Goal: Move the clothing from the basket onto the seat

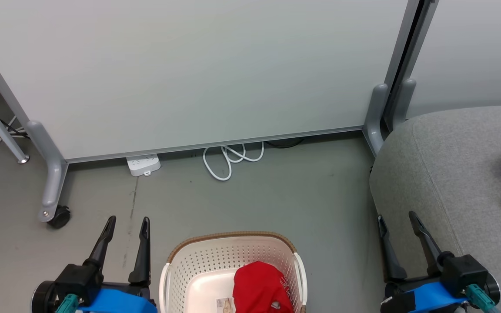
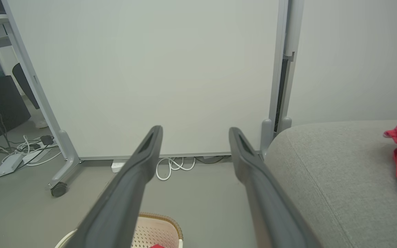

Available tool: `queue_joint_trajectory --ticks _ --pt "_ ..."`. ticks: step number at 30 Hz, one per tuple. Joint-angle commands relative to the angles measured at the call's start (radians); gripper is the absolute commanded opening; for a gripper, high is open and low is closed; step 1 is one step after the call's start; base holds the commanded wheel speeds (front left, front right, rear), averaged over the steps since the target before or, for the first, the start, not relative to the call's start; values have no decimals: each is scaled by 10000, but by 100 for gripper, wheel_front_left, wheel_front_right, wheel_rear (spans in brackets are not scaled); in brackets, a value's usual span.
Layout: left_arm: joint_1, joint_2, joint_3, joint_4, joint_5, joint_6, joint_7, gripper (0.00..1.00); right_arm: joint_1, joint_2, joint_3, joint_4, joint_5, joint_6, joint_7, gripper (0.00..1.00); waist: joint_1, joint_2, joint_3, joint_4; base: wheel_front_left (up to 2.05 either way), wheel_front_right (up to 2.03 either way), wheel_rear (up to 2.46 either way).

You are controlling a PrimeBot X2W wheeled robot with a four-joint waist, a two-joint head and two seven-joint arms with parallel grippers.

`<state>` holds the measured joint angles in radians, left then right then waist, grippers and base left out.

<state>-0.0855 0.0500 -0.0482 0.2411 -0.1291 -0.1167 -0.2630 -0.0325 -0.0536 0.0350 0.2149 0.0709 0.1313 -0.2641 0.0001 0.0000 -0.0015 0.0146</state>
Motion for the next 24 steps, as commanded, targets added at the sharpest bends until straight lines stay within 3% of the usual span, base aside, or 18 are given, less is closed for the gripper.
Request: queue_joint_trajectory --ticks 1,14,24 --pt "-182 18 -36 23 58 -22 -26 100 -15 38 15 11 4 -10 -5 100 -1 0 23 -15 0 0 0" --pt "-1941 20 -1212 1378 -75 -143 -25 100 -806 37 -174 -308 -158 -10 -5 100 -1 0 1033 -466 0 0 0" --pt "-3760 330 -2977 3385 -895 -153 -28 100 -1952 -34 -284 -646 -220 -11 -5 100 -1 0 2647 -900 0 0 0"
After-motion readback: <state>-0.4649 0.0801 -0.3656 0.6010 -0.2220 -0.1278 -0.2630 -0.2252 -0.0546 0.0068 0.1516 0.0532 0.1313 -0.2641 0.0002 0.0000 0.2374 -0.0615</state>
